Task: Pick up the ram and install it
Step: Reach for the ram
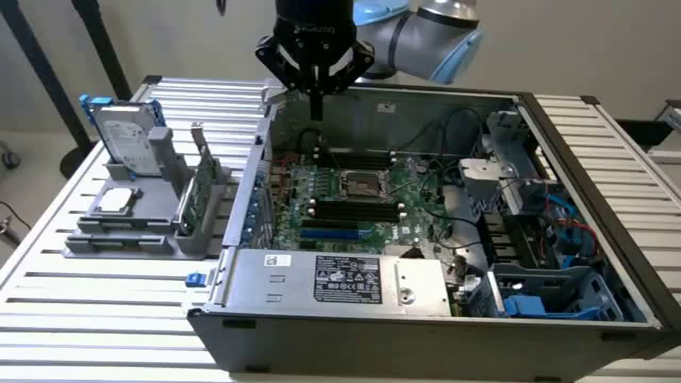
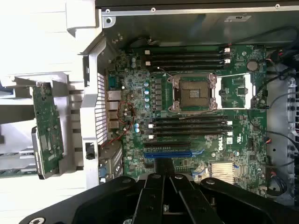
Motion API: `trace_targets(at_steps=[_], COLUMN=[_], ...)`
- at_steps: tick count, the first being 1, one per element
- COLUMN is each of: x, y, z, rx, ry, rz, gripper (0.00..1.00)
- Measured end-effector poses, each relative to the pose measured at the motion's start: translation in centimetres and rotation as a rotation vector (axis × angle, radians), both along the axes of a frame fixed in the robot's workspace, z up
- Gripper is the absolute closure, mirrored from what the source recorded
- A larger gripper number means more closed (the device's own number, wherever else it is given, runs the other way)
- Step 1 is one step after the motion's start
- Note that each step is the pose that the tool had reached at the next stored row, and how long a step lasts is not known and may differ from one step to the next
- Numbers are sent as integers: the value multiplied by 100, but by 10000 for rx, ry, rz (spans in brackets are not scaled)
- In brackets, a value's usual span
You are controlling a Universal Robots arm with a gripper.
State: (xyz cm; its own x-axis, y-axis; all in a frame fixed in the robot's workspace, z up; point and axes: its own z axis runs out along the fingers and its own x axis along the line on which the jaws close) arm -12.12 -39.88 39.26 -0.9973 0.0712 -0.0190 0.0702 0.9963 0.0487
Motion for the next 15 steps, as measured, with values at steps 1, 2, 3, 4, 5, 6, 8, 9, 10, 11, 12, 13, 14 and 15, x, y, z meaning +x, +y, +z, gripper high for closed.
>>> trace_targets(at_steps=[1, 2, 3, 4, 5, 6, 8, 9, 10, 11, 12, 13, 14, 15], x=[0, 0, 0, 0, 0, 0, 0, 0, 0, 0, 0, 0, -11, -36], y=[0, 0, 0, 0, 0, 0, 0, 0, 0, 0, 0, 0, 0, -2], z=[0, 0, 0, 0, 0, 0, 0, 0, 0, 0, 0, 0, 0, 1], rx=[1, 0, 0, 1, 0, 1, 0, 0, 0, 1, 0, 0, -1, -2], ry=[0, 0, 0, -1, 0, 0, 0, -1, 0, -1, 0, 0, 0, 1], rz=[0, 0, 0, 0, 0, 0, 0, 0, 0, -1, -1, 0, -1, -1], gripper=[89, 89, 89, 89, 89, 89, 89, 89, 89, 89, 89, 89, 89, 89])
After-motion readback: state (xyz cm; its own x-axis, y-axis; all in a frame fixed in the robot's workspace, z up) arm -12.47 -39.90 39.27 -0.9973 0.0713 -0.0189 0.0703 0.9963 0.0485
